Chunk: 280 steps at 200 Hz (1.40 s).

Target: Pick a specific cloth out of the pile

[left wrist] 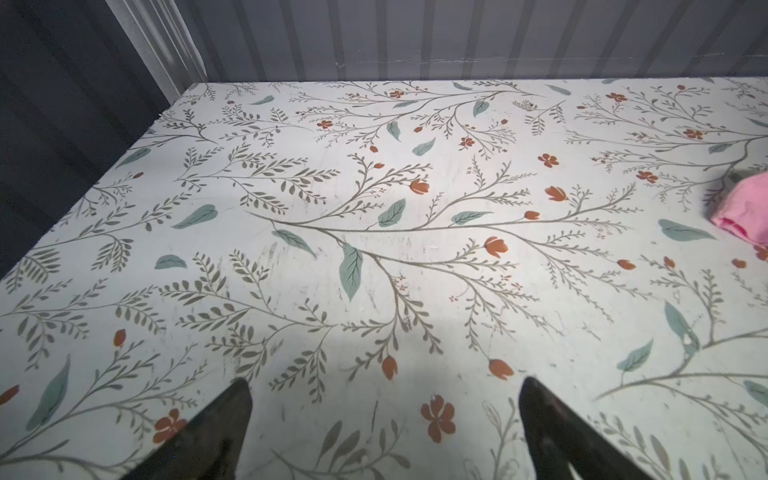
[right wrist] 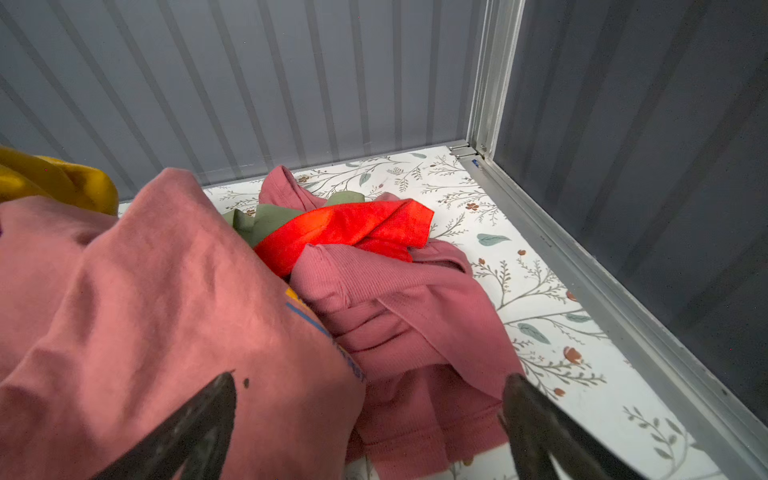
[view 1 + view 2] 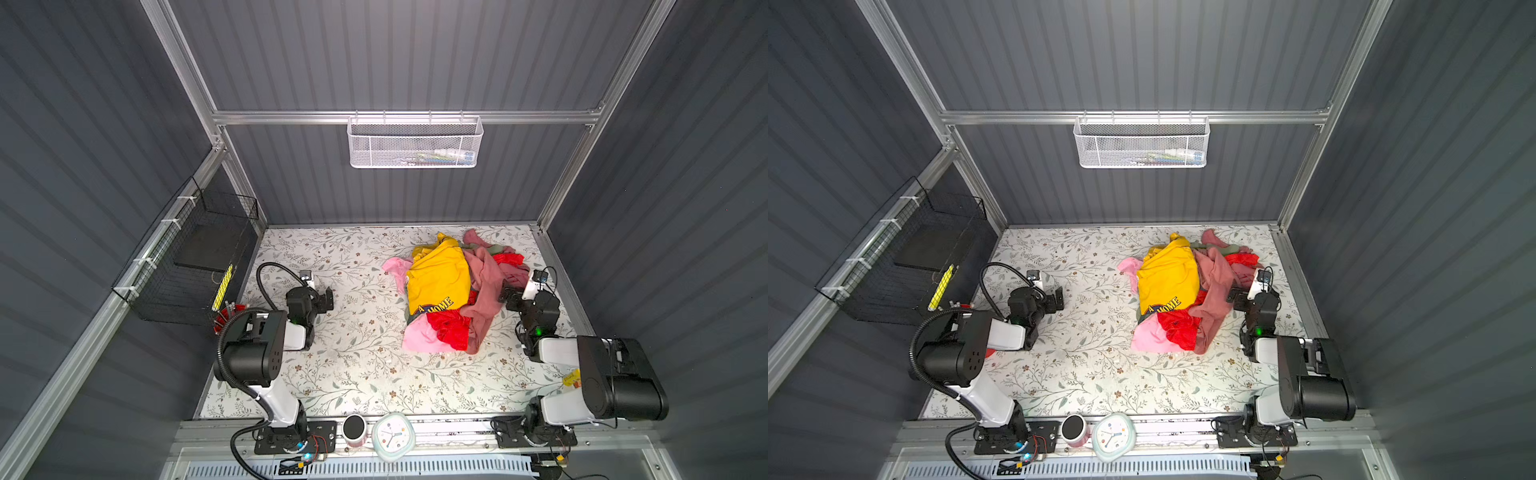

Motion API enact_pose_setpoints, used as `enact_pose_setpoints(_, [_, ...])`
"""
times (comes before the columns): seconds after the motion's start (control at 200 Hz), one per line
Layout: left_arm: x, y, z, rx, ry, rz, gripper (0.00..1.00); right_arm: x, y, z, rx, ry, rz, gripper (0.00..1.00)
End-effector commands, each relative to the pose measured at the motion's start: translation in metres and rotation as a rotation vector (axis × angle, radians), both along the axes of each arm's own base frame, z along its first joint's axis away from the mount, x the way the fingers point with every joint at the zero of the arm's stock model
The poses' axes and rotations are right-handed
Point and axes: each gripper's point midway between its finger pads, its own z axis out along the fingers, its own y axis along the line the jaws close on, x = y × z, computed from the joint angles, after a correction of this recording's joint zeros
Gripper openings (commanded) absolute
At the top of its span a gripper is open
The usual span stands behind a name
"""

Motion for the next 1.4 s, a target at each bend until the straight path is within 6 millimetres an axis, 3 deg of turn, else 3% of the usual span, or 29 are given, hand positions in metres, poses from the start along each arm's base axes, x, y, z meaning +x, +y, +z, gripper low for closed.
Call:
enact_pose_setpoints(0.0, [-0.001, 0.000, 0.000, 0.009, -0.001, -0.003, 1.00, -0.001, -0.003, 0.001, 0.003, -0.009, -0.014, 0.99])
enact_pose_setpoints(1.336, [0.000, 0.001, 0.000, 0.004, 0.000, -0.002, 1.00, -0.002, -0.003, 0.003, 0.004, -0.020, -0.013, 0.99])
enact_pose_setpoints(1.396, [0.002, 0.015, 0.010, 0.003, -0.008, 0.090, 1.00, -0.004, -0.003, 0.014, 0.000, -0.038, -0.014, 0.99])
